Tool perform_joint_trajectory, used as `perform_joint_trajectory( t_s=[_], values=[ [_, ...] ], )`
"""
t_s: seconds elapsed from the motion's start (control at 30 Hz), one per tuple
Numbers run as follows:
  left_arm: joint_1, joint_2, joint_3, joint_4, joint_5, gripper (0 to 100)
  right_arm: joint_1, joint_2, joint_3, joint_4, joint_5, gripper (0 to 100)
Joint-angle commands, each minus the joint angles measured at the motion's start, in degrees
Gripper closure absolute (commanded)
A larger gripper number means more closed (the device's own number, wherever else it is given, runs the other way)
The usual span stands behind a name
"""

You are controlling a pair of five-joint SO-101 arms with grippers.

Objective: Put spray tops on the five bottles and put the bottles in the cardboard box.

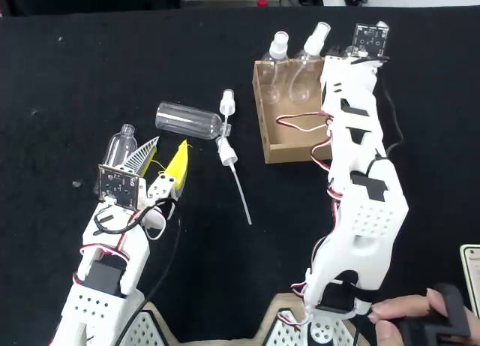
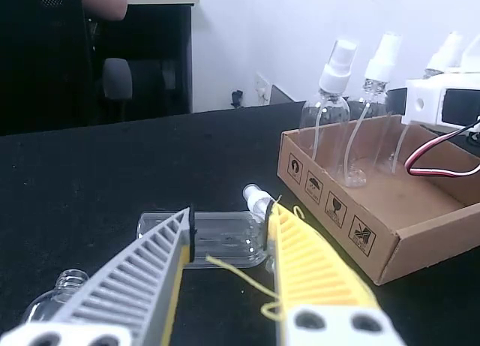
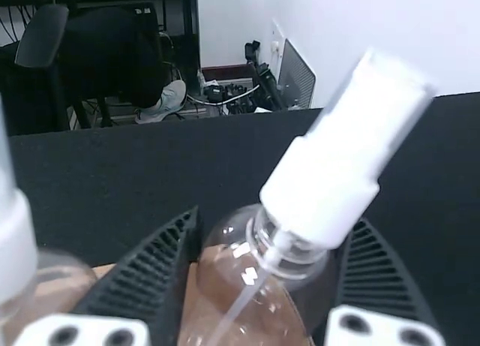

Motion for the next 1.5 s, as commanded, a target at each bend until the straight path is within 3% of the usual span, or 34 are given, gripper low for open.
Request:
perform_joint_trajectory(
  t_s=[0.0,1.47],
  values=[
    [0.57,-0.62,1.27,-0.97,-0.44,83,-0.26,-0.84,-1.01,0.09,0.00,74.0],
    [0.57,-0.62,1.27,-0.97,-0.44,83,-1.49,-6.20,4.26,-0.26,-0.35,73.6]
  ],
)
